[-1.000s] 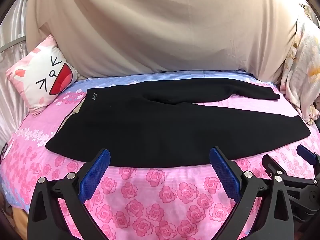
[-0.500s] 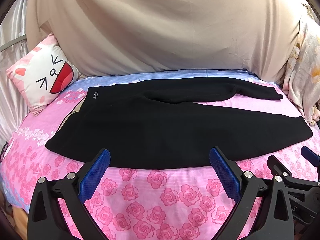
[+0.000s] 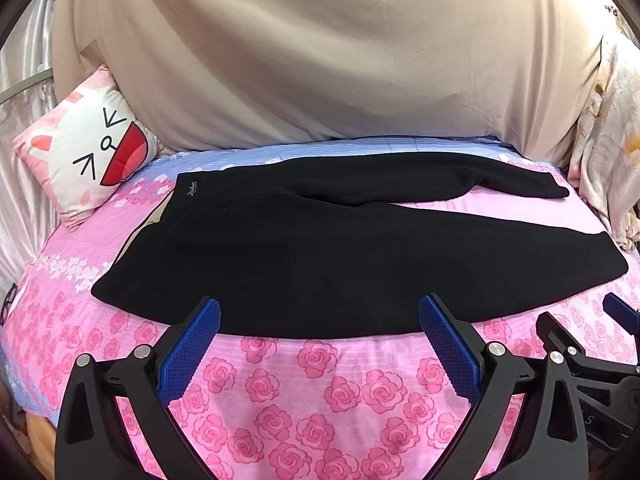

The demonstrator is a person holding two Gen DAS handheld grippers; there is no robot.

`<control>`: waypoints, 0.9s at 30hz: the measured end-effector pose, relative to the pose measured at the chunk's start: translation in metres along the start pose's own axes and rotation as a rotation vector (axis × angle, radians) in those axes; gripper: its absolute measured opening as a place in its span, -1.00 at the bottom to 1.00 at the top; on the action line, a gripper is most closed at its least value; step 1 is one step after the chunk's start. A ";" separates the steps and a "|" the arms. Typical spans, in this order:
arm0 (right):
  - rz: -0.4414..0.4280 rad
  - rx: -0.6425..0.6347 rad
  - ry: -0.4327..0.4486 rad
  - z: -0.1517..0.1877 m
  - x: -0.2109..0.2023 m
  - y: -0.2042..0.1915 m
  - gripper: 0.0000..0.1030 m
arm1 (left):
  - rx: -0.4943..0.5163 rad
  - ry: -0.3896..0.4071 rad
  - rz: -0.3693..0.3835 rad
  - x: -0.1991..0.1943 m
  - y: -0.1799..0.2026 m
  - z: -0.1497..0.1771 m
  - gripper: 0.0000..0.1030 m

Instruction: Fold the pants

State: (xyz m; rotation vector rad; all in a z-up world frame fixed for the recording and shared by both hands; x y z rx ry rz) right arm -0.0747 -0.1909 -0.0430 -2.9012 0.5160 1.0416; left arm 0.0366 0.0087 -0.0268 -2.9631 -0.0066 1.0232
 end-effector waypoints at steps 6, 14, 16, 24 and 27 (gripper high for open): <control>-0.001 0.000 0.000 0.000 0.000 0.000 0.91 | 0.000 -0.001 -0.001 0.000 0.000 -0.001 0.89; 0.002 0.000 0.002 0.000 0.000 0.001 0.91 | -0.001 0.000 0.000 0.000 0.001 -0.001 0.89; 0.001 0.000 0.004 0.000 0.000 0.001 0.91 | 0.001 0.001 -0.001 0.000 0.001 -0.001 0.89; 0.002 -0.004 0.007 0.000 -0.002 0.000 0.91 | 0.003 0.001 -0.002 0.000 0.001 -0.001 0.90; 0.001 -0.004 0.007 0.000 -0.002 0.000 0.91 | 0.004 0.005 -0.002 0.000 0.001 -0.002 0.90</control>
Point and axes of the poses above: each gripper's, at about its wrist camera, not at the fingertips, and x roughly the way its jaws point, y to its right, z to its underside, the point moved 3 cm from there along x, roughly the way its jaws point, and after that the axes turned 3 degrees about -x, right-handed, at the moved point
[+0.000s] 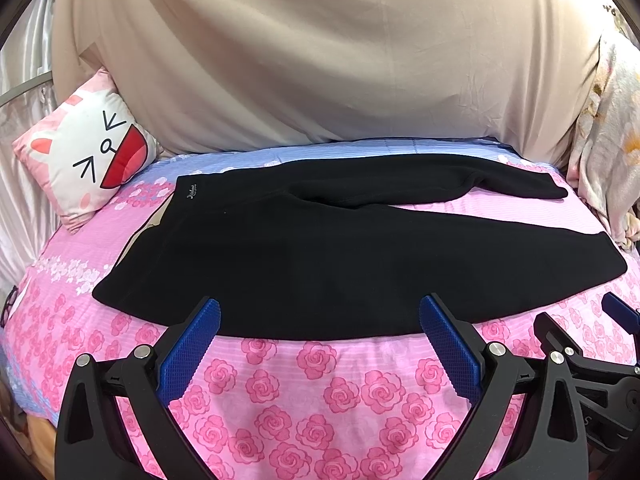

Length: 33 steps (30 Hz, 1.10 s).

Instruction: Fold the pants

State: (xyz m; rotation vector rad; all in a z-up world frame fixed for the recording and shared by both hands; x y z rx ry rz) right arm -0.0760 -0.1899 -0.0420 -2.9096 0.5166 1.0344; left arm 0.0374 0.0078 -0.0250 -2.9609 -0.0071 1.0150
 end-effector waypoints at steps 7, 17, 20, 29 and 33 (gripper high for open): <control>0.000 0.001 0.000 -0.001 0.000 -0.001 0.91 | -0.002 -0.001 0.001 -0.001 -0.001 0.000 0.90; -0.001 0.002 -0.002 -0.001 0.001 0.000 0.91 | -0.002 -0.002 -0.002 -0.001 -0.001 -0.001 0.90; -0.003 -0.002 -0.001 0.000 0.001 0.000 0.91 | -0.002 -0.009 0.002 0.000 -0.002 0.000 0.90; 0.007 0.021 0.062 -0.052 0.056 0.088 0.91 | -0.035 0.012 -0.004 0.041 -0.060 -0.047 0.90; 0.138 -0.025 0.041 -0.108 0.144 0.127 0.91 | -0.114 0.061 0.019 0.087 -0.101 -0.098 0.90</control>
Point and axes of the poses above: each gripper's, at about its wrist camera, not at the fingertips, and x roughly the way its jaws point, y to its right, z to its underside, the point moved 3 cm from there along x, roughly the way its jaws point, and after that the axes turned 3 degrees about -x, right-handed, at the moved point
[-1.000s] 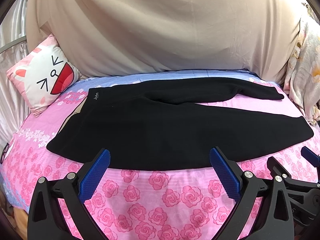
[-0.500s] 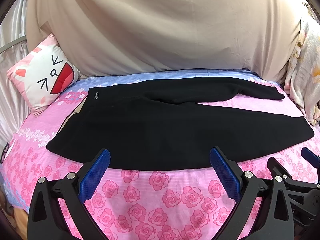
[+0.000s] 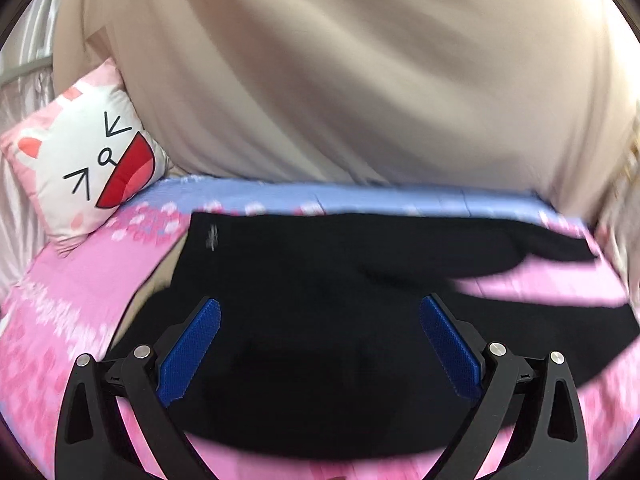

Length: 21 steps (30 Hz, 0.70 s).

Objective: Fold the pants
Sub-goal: 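Grasp the waistband with the left gripper while the right gripper grasps the waistband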

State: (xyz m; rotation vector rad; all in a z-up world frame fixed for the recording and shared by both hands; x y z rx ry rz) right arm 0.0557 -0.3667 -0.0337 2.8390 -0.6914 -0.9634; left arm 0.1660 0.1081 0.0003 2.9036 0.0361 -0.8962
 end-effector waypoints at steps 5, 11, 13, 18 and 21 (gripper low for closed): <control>0.015 0.046 -0.135 -0.052 0.122 0.069 0.91 | -0.069 -0.082 -0.052 0.090 -0.047 -0.056 0.90; -0.055 0.141 -0.247 -0.077 0.237 0.110 0.91 | -0.001 -0.113 -0.164 0.171 -0.086 -0.099 0.90; -0.061 0.139 -0.280 -0.079 0.264 0.112 0.91 | -0.004 -0.156 -0.172 0.194 -0.095 -0.104 0.90; -0.100 0.124 -0.324 -0.072 0.299 0.106 0.91 | -0.067 -0.228 -0.166 0.236 -0.125 -0.107 0.90; -0.129 0.110 -0.336 -0.066 0.306 0.097 0.90 | -0.093 -0.266 -0.159 0.254 -0.140 -0.100 0.90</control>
Point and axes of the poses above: each gripper's, at about its wrist camera, not at the fingertips, and x roughly the way its jaws point, y to its right, z to its underside, the point moved 3 cm from there along x, roughly the way its jaws point, and after that the axes turned 3 degrees about -x, right-handed, at the moved point
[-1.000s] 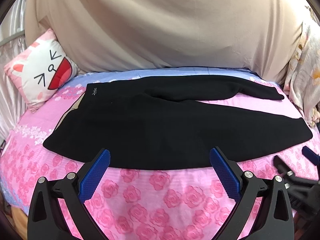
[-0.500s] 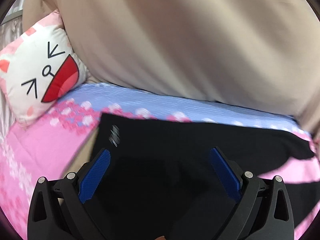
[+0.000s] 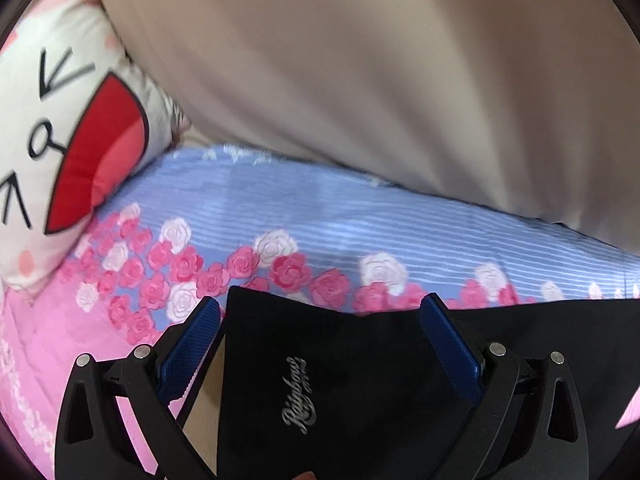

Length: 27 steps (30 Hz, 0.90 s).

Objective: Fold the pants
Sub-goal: 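Grasp the waistband with the left gripper while the right gripper grasps the waistband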

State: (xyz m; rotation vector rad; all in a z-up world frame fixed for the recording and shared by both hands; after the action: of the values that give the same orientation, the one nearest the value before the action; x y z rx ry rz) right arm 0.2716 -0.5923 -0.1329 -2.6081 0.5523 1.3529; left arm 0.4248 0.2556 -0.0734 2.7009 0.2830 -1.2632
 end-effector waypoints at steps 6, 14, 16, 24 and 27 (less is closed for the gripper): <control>-0.032 -0.014 0.012 0.010 0.005 -0.015 0.64 | -0.013 -0.092 0.053 0.031 -0.010 0.010 0.90; -0.048 0.018 0.038 0.009 0.000 -0.002 -0.13 | 0.040 -0.171 -0.015 0.059 -0.009 0.002 0.90; -0.055 0.011 0.033 0.012 -0.002 -0.003 -0.35 | 0.030 -0.192 -0.023 0.062 -0.008 -0.002 0.79; -0.074 0.011 0.069 0.017 -0.026 -0.015 -0.67 | 0.031 -0.165 0.055 0.011 -0.019 -0.001 -0.57; -0.096 0.017 0.107 0.009 -0.044 -0.013 -0.69 | 0.039 -0.115 0.081 -0.021 -0.020 0.006 -0.59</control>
State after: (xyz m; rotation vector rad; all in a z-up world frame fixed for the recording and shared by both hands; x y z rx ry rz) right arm 0.2464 -0.5668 -0.1031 -2.6682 0.4446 1.1808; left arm 0.4023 0.2719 -0.0619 2.6295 0.1346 -1.4076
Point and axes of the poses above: each gripper's, at about its wrist camera, not at the fingertips, and x roughly the way its jaws point, y to its right, z to its underside, the point moved 3 cm from there along x, roughly the way its jaws point, and after that the axes turned 3 degrees about -x, right-handed, at the moved point
